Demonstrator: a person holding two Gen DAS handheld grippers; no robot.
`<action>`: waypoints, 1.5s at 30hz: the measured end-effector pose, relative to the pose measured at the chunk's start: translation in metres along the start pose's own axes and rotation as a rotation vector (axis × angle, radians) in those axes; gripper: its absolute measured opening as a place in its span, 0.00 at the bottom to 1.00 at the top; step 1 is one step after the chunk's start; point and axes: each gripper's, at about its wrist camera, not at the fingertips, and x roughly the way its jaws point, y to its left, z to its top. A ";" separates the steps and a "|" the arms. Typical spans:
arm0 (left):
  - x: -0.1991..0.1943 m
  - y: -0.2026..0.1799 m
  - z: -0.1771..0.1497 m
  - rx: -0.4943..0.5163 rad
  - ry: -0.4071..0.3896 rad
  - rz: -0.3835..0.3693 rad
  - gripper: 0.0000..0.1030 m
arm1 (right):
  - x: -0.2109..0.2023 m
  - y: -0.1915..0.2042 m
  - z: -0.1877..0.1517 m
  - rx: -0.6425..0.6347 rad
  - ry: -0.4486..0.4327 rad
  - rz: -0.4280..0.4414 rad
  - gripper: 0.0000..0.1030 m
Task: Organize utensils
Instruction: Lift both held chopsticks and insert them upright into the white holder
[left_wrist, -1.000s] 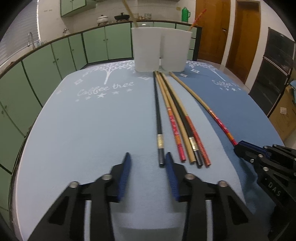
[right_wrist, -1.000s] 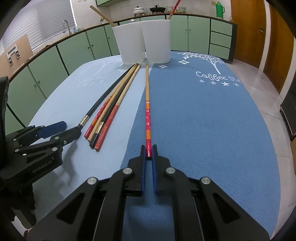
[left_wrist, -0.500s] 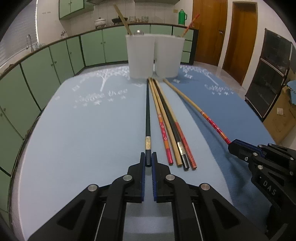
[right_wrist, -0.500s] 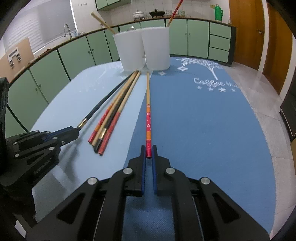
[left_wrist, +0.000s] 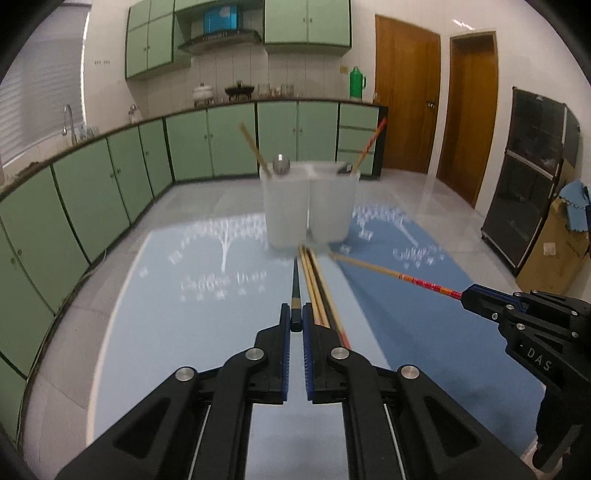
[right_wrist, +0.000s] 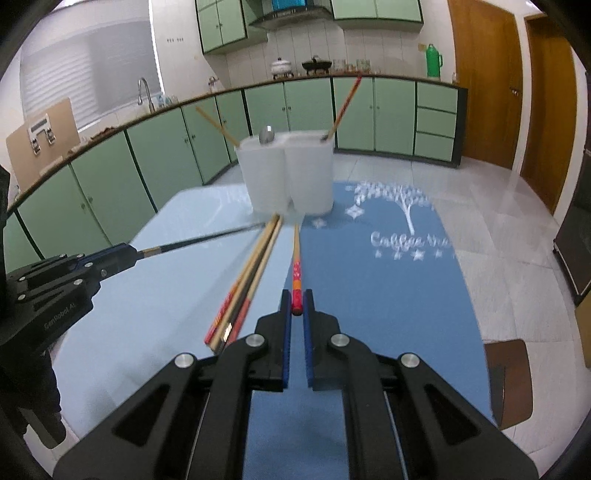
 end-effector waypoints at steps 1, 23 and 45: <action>-0.003 0.000 0.004 0.004 -0.014 0.001 0.06 | -0.004 -0.002 0.005 0.003 -0.009 0.006 0.05; -0.022 0.004 0.092 0.052 -0.163 -0.064 0.06 | -0.044 0.004 0.149 -0.121 -0.131 0.059 0.05; -0.011 0.020 0.229 0.013 -0.435 -0.086 0.06 | -0.037 -0.011 0.289 -0.106 -0.356 0.062 0.05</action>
